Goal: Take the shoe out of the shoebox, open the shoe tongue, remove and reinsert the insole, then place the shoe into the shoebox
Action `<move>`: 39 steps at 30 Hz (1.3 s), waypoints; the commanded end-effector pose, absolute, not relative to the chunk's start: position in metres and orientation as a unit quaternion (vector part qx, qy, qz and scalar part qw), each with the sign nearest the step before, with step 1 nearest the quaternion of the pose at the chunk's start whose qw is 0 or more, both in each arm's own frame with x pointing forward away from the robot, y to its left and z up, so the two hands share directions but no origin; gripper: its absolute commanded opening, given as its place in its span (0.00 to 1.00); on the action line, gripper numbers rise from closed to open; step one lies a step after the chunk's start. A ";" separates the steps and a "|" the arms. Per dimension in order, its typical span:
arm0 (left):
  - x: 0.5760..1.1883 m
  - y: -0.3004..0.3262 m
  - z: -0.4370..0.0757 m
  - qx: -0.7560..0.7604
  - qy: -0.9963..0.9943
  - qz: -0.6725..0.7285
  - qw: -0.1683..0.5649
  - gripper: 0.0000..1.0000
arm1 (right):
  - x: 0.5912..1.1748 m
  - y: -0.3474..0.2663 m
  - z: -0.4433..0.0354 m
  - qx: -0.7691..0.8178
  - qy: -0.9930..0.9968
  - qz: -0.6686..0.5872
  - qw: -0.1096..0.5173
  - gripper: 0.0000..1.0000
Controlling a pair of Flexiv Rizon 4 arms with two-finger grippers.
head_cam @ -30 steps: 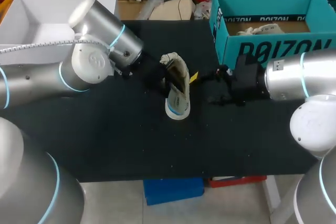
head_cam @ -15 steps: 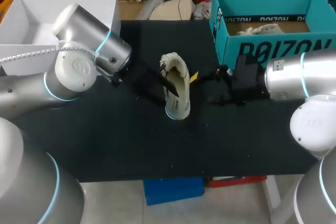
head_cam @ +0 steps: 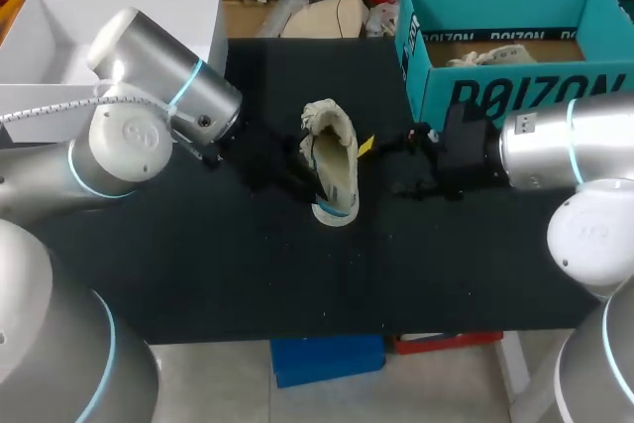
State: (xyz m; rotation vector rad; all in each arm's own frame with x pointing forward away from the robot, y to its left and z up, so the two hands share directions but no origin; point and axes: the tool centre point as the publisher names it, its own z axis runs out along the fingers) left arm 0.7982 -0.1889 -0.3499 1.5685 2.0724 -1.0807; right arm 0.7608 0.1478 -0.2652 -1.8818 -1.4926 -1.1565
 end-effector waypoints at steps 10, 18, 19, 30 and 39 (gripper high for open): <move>0.821 -0.198 -0.363 0.522 0.750 -0.357 0.195 0.00 | 0.761 0.149 -0.265 -0.686 -0.544 -0.421 0.236 1.00; 0.836 -0.198 -0.375 0.511 0.753 -0.365 0.195 0.00 | 0.761 0.149 -0.265 -0.686 -0.544 -0.421 0.236 1.00; 0.837 -0.198 -0.376 0.511 0.752 -0.368 0.196 0.00 | 0.761 0.149 -0.265 -0.686 -0.544 -0.421 0.236 1.00; 0.859 -0.194 -0.388 0.504 0.743 -0.389 0.205 0.00 | 0.761 0.149 -0.265 -0.686 -0.544 -0.421 0.236 1.00; 0.875 -0.192 -0.387 0.508 0.748 -0.371 0.211 0.00 | 0.761 0.149 -0.265 -0.686 -0.544 -0.421 0.236 1.00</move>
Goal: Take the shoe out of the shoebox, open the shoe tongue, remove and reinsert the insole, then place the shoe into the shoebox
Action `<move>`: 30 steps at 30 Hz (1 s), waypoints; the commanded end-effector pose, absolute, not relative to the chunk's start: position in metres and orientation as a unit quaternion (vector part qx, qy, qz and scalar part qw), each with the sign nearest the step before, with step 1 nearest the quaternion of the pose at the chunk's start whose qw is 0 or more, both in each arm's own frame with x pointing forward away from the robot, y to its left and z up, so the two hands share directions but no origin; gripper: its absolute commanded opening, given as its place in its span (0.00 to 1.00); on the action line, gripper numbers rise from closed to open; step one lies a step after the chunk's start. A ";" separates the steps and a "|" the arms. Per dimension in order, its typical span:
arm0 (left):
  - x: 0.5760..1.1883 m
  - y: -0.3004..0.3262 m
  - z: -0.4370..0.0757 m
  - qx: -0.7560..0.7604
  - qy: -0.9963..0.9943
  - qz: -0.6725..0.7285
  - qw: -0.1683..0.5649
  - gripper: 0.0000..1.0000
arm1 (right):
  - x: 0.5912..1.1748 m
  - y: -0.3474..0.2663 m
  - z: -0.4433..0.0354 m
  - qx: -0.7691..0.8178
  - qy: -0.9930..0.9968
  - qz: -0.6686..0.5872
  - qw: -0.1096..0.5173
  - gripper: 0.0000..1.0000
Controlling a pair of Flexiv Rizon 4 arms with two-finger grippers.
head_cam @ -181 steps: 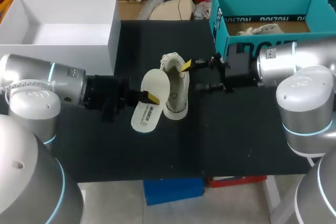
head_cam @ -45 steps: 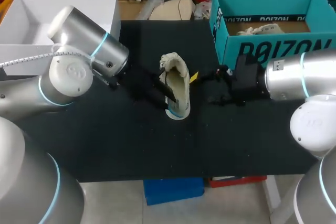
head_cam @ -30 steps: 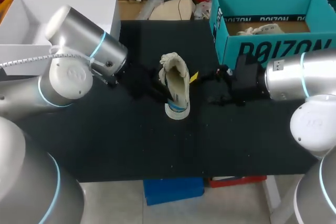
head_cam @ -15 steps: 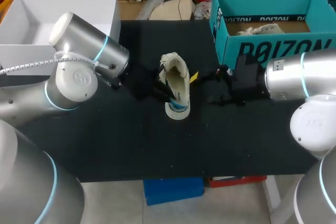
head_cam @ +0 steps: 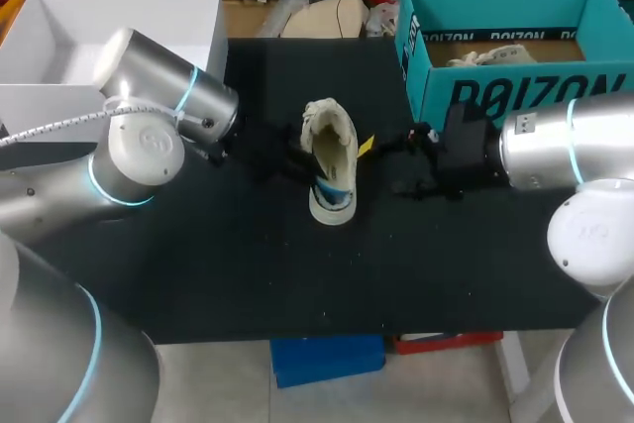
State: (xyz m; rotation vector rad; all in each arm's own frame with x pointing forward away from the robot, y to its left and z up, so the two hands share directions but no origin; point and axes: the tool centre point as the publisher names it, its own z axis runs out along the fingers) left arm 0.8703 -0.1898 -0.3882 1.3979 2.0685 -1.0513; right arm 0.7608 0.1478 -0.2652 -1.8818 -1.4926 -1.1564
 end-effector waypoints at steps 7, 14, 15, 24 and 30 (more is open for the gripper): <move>0.875 -0.194 -0.387 0.554 0.741 -0.327 0.193 0.00 | 0.761 0.149 -0.265 -0.686 -0.544 -0.421 0.236 1.00; 0.869 -0.193 -0.398 0.598 0.735 -0.281 0.153 0.00 | 0.761 0.149 -0.265 -0.686 -0.544 -0.421 0.236 1.00; 0.868 -0.194 -0.399 0.600 0.735 -0.278 0.150 0.00 | 0.761 0.149 -0.265 -0.686 -0.544 -0.421 0.236 1.00; 0.865 -0.195 -0.395 0.611 0.729 -0.266 0.154 1.00 | 0.761 0.149 -0.265 -0.686 -0.544 -0.421 0.236 1.00; 0.864 -0.187 -0.368 0.611 0.725 -0.268 0.170 1.00 | 0.761 0.149 -0.265 -0.686 -0.544 -0.421 0.236 1.00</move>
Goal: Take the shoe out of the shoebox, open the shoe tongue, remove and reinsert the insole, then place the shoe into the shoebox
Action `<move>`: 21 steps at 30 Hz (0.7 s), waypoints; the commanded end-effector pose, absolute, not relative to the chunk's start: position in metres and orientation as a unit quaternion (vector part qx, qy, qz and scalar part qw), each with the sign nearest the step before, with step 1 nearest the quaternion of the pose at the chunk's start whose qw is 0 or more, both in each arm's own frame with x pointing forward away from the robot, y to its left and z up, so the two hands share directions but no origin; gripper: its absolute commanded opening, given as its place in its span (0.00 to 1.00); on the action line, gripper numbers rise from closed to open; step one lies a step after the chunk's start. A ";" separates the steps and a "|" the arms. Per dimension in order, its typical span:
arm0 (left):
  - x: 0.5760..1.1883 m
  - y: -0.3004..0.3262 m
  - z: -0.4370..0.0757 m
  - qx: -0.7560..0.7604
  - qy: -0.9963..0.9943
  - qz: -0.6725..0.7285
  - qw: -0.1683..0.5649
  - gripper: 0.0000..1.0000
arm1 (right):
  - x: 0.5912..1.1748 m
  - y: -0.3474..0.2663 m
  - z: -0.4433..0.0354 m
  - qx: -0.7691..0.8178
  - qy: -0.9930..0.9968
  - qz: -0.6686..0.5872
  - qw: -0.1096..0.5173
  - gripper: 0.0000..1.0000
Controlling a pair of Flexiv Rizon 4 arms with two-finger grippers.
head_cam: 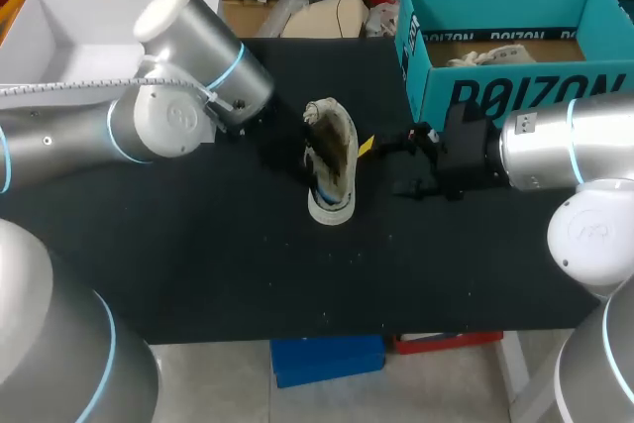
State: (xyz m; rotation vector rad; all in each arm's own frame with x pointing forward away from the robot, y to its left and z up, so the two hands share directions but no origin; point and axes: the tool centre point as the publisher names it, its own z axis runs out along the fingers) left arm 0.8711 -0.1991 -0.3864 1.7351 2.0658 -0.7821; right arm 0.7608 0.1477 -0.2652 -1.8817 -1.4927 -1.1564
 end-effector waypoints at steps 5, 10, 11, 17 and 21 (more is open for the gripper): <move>0.860 -0.190 -0.343 0.607 0.720 -0.283 0.180 1.00 | 0.761 0.149 -0.265 -0.686 -0.544 -0.421 0.236 1.00; 0.858 -0.198 -0.332 0.618 0.721 -0.260 0.176 0.48 | 0.761 0.149 -0.265 -0.686 -0.544 -0.421 0.236 1.00; 0.856 -0.198 -0.331 0.621 0.723 -0.252 0.166 0.20 | 0.761 0.149 -0.265 -0.686 -0.544 -0.421 0.236 1.00; 0.856 -0.198 -0.336 0.652 0.718 -0.196 0.144 0.00 | 0.761 0.149 -0.265 -0.686 -0.544 -0.421 0.236 1.00; 0.859 -0.196 -0.343 0.658 0.722 -0.168 0.130 0.00 | 0.761 0.149 -0.265 -0.686 -0.544 -0.421 0.236 1.00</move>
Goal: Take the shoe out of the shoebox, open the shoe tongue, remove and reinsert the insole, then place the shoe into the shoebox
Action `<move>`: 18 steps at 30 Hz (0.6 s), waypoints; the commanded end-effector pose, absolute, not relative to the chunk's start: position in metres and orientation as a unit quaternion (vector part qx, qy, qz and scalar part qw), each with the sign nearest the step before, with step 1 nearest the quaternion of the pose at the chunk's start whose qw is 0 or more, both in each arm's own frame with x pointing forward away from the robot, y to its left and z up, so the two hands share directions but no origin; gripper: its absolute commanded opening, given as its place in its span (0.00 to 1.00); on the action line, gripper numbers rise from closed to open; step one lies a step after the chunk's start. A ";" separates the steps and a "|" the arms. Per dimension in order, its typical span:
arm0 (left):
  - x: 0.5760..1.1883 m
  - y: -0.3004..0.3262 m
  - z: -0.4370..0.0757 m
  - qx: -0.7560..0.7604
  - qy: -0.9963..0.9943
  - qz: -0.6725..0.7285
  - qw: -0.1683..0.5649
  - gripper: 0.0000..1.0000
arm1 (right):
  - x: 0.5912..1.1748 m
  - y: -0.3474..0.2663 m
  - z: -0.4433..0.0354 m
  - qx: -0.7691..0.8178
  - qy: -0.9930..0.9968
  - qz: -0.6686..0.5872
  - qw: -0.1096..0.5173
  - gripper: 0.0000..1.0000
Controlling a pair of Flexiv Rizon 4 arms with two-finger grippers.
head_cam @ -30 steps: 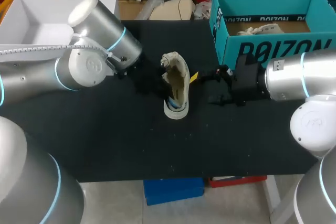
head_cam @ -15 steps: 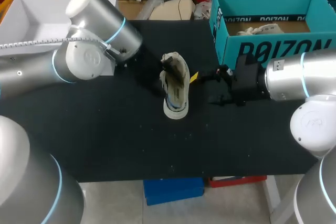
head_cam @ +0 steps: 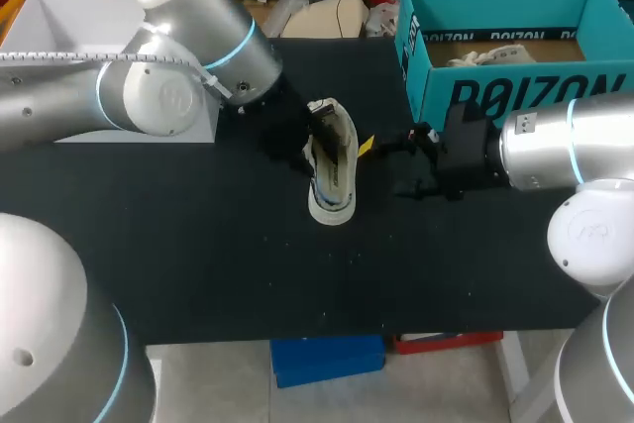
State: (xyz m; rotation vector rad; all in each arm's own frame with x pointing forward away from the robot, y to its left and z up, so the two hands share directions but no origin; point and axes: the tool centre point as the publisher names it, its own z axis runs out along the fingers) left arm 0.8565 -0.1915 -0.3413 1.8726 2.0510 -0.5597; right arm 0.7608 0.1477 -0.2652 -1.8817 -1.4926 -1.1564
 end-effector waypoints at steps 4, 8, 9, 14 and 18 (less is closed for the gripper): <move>0.860 -0.193 -0.351 0.654 0.731 -0.158 0.114 0.00 | 0.761 0.149 -0.265 -0.686 -0.544 -0.421 0.236 1.00; 0.860 -0.191 -0.358 0.653 0.733 -0.155 0.106 0.00 | 0.761 0.149 -0.265 -0.686 -0.544 -0.421 0.236 1.00; 0.860 -0.191 -0.360 0.652 0.734 -0.156 0.104 0.00 | 0.761 0.149 -0.265 -0.686 -0.544 -0.421 0.236 1.00; 0.864 -0.193 -0.372 0.658 0.732 -0.147 0.095 0.00 | 0.761 0.149 -0.265 -0.686 -0.544 -0.421 0.236 1.00; 0.865 -0.198 -0.380 0.664 0.728 -0.144 0.088 0.00 | 0.761 0.149 -0.265 -0.686 -0.544 -0.421 0.236 1.00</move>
